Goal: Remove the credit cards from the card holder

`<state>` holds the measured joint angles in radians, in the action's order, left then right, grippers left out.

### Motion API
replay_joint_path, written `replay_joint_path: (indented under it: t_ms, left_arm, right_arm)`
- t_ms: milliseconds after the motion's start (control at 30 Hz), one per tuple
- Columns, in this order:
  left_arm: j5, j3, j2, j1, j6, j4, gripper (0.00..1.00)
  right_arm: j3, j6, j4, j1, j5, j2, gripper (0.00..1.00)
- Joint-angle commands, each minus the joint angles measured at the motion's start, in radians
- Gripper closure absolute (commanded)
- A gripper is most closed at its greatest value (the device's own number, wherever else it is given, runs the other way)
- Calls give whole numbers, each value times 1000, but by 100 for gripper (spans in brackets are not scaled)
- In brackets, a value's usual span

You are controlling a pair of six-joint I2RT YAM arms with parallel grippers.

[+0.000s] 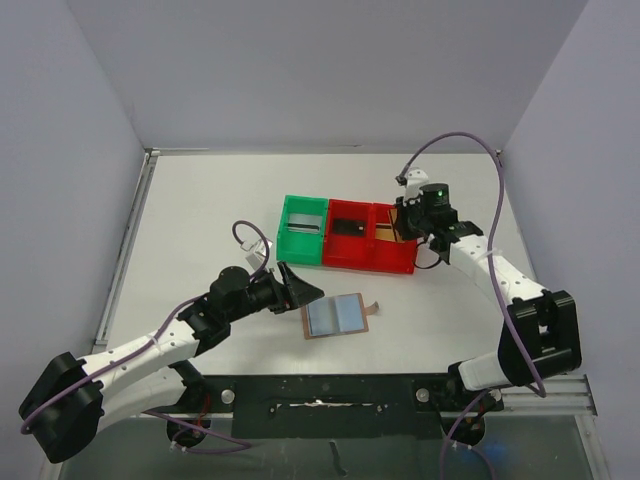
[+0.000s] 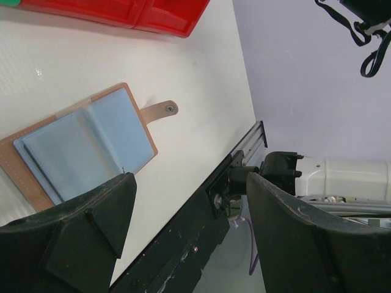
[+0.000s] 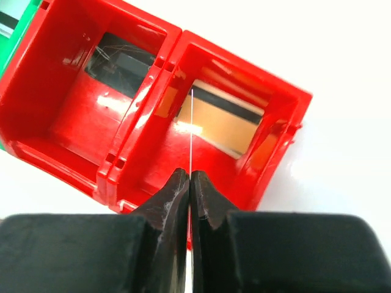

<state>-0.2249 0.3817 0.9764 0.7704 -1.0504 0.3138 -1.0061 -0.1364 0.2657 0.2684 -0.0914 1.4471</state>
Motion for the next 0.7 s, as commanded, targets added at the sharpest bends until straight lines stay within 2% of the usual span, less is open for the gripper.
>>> replay_joint_path:
  t_ms: [0, 67, 133, 467, 667]
  left_arm:
    - [-14, 6, -13, -7, 1, 22, 29]
    - [-16, 8, -15, -9, 4, 14, 29]
    - [-16, 7, -21, -11, 7, 9, 29]
    - [-17, 26, -41, -20, 32, -33, 29]
    - [-18, 28, -51, -34, 41, -55, 29]
  right_arm:
    - [67, 404, -199, 8, -46, -93, 100]
    - [85, 558, -193, 23, -63, -99, 100]
    - [90, 634, -198, 26, -45, -92, 100]
    - [-2, 844, -34, -4, -113, 24, 100]
    - [-21, 927, -51, -6, -127, 53, 100]
